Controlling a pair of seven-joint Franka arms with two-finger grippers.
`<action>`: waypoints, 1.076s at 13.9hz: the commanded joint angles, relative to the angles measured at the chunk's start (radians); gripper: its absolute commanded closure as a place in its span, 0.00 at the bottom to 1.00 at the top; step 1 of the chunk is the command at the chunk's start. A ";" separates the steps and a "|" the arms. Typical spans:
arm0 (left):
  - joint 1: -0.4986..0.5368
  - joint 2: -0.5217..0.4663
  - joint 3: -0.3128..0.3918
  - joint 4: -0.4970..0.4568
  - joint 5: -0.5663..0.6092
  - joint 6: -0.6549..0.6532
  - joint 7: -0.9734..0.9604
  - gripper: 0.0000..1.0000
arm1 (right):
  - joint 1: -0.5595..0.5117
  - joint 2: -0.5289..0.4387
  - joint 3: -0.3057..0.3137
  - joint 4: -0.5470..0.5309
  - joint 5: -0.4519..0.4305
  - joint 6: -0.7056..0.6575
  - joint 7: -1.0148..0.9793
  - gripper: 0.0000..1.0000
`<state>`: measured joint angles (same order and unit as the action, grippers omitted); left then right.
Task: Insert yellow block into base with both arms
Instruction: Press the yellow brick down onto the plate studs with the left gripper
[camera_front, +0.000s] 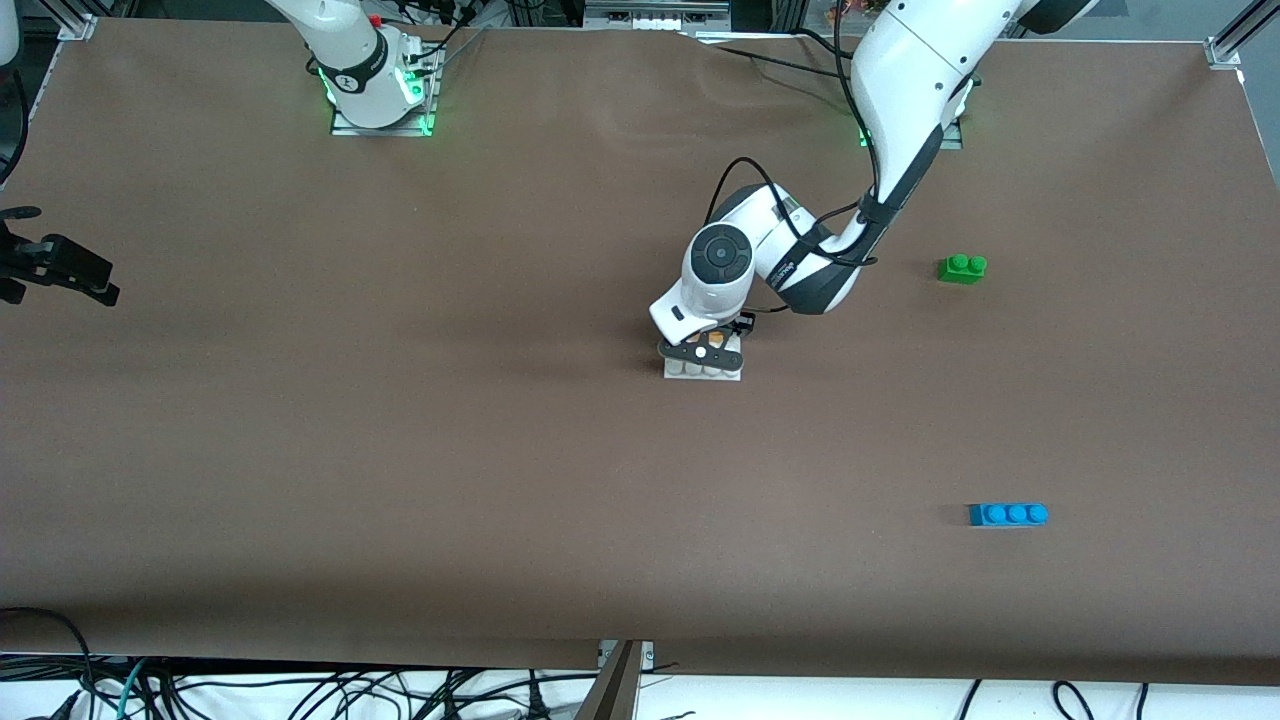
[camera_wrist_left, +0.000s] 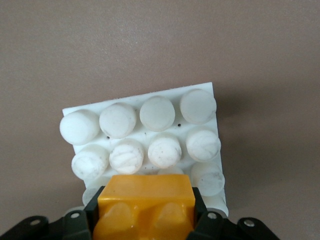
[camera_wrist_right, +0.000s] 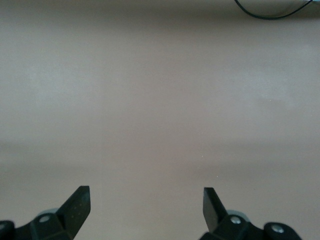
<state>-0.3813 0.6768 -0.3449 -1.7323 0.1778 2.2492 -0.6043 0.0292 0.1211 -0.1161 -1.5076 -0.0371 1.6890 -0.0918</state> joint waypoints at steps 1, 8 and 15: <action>-0.011 0.017 0.007 0.002 -0.001 -0.013 0.023 0.89 | -0.011 0.000 0.012 0.007 -0.003 0.003 -0.008 0.00; -0.013 0.023 0.007 0.000 -0.001 -0.013 0.015 0.66 | -0.012 0.002 0.012 0.007 -0.003 0.004 -0.006 0.00; -0.005 0.012 0.004 0.011 -0.004 -0.019 0.006 0.00 | -0.011 0.003 0.013 0.009 -0.003 0.004 -0.006 0.00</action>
<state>-0.3816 0.6815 -0.3448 -1.7329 0.1778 2.2441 -0.6037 0.0292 0.1219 -0.1143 -1.5076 -0.0371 1.6909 -0.0918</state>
